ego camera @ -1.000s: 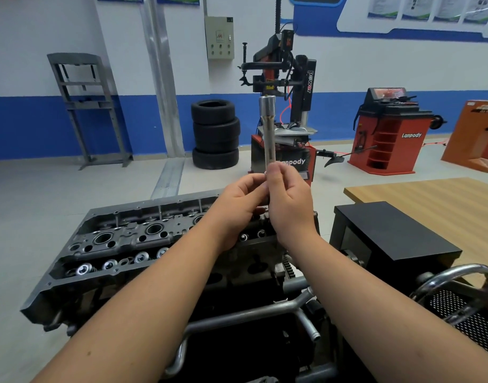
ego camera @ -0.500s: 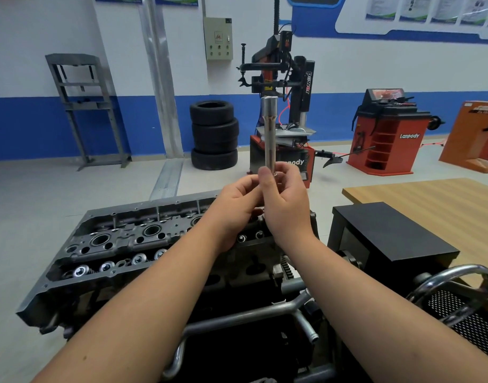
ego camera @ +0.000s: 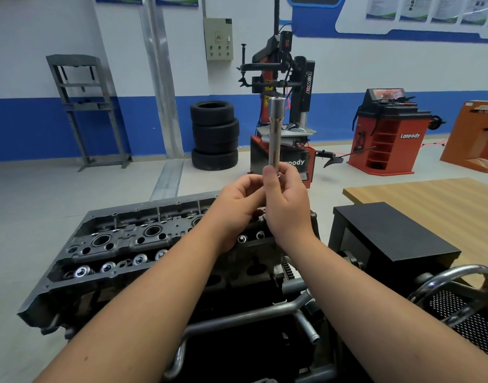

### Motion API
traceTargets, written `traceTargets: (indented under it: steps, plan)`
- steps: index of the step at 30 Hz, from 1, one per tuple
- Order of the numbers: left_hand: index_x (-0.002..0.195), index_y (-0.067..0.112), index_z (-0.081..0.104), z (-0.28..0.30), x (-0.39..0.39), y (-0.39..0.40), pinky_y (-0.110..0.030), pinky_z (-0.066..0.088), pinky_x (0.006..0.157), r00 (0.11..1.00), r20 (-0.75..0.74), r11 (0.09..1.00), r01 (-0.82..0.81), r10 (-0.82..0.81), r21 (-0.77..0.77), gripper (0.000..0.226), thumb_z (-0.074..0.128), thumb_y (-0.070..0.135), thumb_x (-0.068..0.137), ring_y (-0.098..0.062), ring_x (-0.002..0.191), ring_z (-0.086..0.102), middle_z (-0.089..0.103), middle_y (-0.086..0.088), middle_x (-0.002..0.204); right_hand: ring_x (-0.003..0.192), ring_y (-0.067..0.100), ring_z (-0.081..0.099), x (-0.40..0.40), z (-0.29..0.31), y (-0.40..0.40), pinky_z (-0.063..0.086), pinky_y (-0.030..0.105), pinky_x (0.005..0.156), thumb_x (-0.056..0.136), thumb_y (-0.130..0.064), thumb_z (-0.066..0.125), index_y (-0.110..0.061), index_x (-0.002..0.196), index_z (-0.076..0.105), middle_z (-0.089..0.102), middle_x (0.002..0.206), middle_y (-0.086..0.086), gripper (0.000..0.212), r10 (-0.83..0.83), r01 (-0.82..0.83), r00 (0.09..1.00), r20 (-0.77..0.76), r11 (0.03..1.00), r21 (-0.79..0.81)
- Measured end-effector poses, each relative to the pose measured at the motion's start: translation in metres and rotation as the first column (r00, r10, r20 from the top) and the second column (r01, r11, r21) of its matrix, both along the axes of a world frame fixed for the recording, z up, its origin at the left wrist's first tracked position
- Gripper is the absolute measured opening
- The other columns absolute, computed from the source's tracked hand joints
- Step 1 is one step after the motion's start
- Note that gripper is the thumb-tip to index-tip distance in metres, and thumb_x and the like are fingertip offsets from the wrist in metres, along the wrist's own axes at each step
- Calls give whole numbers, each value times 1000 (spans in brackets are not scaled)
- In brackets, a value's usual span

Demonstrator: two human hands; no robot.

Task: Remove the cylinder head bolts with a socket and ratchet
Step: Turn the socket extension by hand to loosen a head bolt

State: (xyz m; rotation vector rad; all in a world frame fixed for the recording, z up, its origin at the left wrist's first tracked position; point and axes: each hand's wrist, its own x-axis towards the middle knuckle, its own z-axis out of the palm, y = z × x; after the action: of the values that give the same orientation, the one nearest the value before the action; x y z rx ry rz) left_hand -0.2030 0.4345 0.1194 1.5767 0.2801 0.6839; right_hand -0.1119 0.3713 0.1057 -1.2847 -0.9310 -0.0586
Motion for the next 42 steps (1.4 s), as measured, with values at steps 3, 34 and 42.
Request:
traceTargets:
  steps: [3,34,42]
  plan:
    - [119,13,66,0,0,1,-37,61,90,1000,-5,1000,-21,21,22,24,66,27,99,-23,105,73,78,-3,108,78,5,65,0,-1,0,52,20,68,93,-54,52,-26,105,54,65,84,-8,31,-29,29,999,27,1000,6]
    - [120,13,66,-2,1,1,-40,61,88,999,-6,999,-33,33,36,22,65,24,100,-21,102,74,77,-6,109,73,0,63,-1,0,-1,47,12,61,93,-53,54,-35,92,53,66,81,-17,18,15,-16,999,35,1000,9]
    - [120,23,69,0,0,-2,-25,59,81,1000,-9,1000,2,-1,19,24,52,33,106,-11,101,74,78,4,106,89,13,64,-3,2,-1,54,37,79,100,-43,39,-35,87,60,67,91,-1,25,-11,11,999,53,1000,11]
